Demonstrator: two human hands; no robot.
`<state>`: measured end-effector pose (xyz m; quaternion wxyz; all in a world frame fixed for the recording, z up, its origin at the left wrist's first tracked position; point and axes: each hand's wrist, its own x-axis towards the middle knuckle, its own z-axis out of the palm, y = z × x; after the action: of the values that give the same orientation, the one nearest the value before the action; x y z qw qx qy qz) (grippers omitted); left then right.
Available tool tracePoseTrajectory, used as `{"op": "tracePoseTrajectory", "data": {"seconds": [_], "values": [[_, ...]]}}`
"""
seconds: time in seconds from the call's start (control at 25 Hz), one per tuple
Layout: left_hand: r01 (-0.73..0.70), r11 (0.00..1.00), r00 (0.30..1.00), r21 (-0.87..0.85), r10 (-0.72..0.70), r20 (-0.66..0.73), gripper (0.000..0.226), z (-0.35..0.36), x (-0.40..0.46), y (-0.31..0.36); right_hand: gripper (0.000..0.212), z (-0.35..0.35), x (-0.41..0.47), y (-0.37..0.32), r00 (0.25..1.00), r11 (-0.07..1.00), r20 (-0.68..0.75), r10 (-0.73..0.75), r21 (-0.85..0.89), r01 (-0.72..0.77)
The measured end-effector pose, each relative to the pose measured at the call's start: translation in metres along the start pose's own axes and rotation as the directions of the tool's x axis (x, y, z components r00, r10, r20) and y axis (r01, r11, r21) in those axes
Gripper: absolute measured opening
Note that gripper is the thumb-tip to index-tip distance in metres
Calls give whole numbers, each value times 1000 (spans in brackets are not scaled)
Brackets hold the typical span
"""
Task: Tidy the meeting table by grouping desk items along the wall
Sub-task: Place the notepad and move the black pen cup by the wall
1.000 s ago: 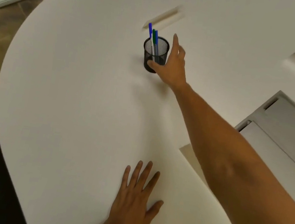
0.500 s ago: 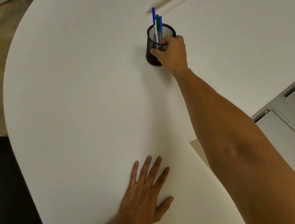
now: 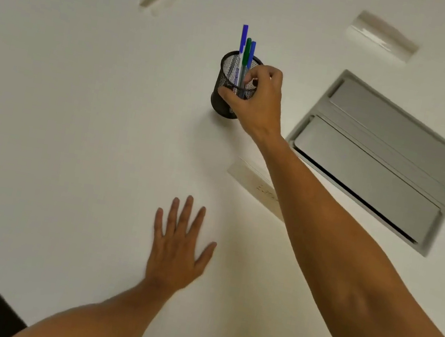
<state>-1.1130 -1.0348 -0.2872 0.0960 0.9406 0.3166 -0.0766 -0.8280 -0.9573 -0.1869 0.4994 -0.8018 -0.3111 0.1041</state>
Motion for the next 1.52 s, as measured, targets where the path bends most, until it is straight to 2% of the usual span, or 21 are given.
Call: {"op": "tracePoseTrajectory", "data": {"seconds": [0.28, 0.4, 0.44, 0.52, 0.64, 0.84, 1.0, 1.08, 1.28, 1.52], "values": [[-7, 1000, 994, -2, 6, -110, 73, 4, -6, 4, 89, -118, -100, 27, 982, 990, -128, 140, 0, -141], [-14, 999, 995, 44, 18, -97, 75, 7, -8, 14, 110, -178, -144, 48, 959, 973, -175, 224, -12, -230], [25, 999, 997, 37, -22, -76, 76, 10, -5, 8, 113, -182, -150, 54, 954, 966, -165, 249, -25, -257], [47, 999, 998, 6, -46, -38, 77, 10, -4, 27, 113, -214, -175, 70, 933, 952, -226, 281, -55, -301], [18, 1000, 1000, -23, -19, -23, 76, 16, -10, 74, 103, -249, -202, 91, 894, 933, -317, 315, -67, -353], [-268, 961, 963, 63, 269, -6, 74, 35, -30, 138, 96, -313, -245, 134, 790, 879, -475, 387, -69, -472], [-537, 835, 843, 118, 537, 36, 74, 43, -18, 164, 97, -349, -264, 176, 685, 813, -587, 432, -75, -577], [-604, 787, 796, 127, 603, 52, 73, 42, -8, 169, 99, -361, -266, 193, 633, 783, -616, 469, -42, -621], [-601, 792, 799, 108, 600, 40, 74, 40, -7, 167, 103, -376, -259, 210, 527, 748, -672, 519, 58, -661], [-599, 796, 801, 86, 596, 54, 74, 38, -9, 167, 102, -374, -256, 221, 502, 737, -676, 540, 90, -670]]}}
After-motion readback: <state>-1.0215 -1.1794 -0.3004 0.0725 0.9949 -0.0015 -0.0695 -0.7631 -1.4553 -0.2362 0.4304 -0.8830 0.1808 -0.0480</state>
